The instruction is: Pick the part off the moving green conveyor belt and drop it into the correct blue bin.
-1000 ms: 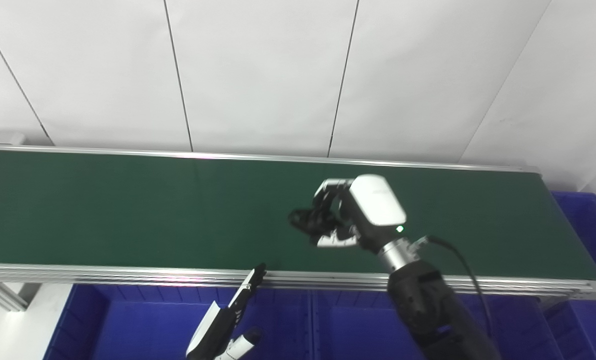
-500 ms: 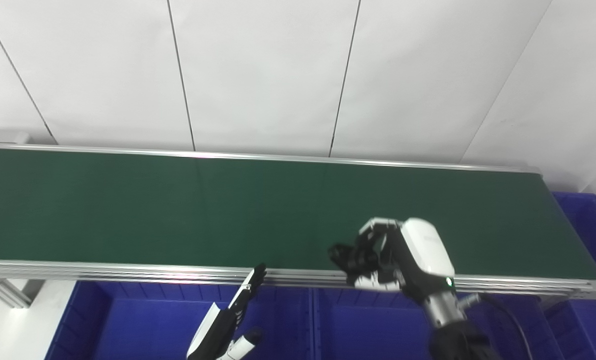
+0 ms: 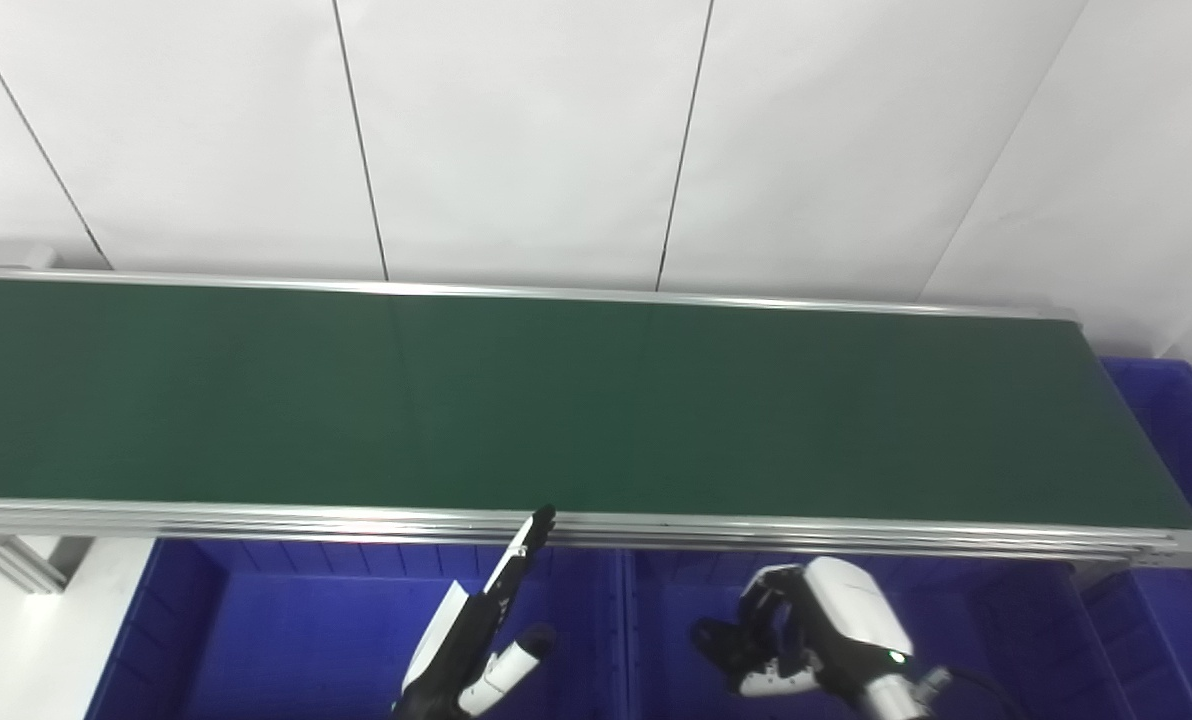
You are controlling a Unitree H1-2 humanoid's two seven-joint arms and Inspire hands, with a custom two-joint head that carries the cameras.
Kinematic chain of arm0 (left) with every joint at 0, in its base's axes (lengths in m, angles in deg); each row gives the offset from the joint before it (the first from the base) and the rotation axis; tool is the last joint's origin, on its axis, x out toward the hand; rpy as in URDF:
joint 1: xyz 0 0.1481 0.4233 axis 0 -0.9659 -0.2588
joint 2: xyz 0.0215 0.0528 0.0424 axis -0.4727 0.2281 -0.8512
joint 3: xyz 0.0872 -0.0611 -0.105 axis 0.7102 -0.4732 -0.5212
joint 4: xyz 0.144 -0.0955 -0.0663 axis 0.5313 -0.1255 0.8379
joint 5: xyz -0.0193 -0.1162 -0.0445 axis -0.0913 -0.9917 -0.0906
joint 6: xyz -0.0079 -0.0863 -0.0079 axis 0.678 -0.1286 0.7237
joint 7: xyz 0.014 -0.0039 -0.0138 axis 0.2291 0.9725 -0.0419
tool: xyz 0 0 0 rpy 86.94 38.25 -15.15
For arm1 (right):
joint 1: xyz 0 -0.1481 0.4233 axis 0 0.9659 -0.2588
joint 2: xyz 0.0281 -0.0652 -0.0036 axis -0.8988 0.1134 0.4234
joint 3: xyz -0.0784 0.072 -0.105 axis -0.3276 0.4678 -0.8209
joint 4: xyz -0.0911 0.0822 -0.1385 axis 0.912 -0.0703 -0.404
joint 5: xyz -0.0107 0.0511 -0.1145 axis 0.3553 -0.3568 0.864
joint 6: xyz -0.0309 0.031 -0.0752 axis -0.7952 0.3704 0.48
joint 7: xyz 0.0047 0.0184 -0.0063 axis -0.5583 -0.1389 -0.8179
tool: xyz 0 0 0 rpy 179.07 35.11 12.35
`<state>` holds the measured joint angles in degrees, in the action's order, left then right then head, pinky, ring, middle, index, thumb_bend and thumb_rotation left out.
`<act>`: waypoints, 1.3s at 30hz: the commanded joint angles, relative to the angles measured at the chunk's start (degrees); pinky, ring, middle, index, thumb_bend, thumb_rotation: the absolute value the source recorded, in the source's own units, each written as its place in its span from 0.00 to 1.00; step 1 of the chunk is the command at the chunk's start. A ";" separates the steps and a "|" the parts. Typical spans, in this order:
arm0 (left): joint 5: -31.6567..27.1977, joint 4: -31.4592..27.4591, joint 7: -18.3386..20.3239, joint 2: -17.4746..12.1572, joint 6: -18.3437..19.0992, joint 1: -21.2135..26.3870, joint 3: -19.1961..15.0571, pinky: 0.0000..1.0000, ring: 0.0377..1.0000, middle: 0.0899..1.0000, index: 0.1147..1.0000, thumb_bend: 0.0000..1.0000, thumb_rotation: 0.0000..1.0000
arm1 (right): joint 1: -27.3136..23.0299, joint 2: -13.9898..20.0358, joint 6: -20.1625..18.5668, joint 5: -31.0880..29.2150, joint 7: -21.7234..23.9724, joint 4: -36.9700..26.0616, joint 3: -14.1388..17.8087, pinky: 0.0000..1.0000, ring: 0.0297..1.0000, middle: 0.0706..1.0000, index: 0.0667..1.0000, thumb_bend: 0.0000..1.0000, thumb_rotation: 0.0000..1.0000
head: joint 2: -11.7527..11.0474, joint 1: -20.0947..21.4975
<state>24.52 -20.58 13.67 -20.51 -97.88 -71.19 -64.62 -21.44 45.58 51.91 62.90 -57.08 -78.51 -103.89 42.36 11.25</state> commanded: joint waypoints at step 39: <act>-4.48 -5.08 0.97 -1.50 0.61 -1.76 -1.13 1.00 1.00 1.00 1.00 0.65 0.95 | 14.93 -7.68 6.77 -24.59 4.46 -18.63 5.94 0.80 0.94 1.00 1.00 0.83 0.75 | -1.07 1.30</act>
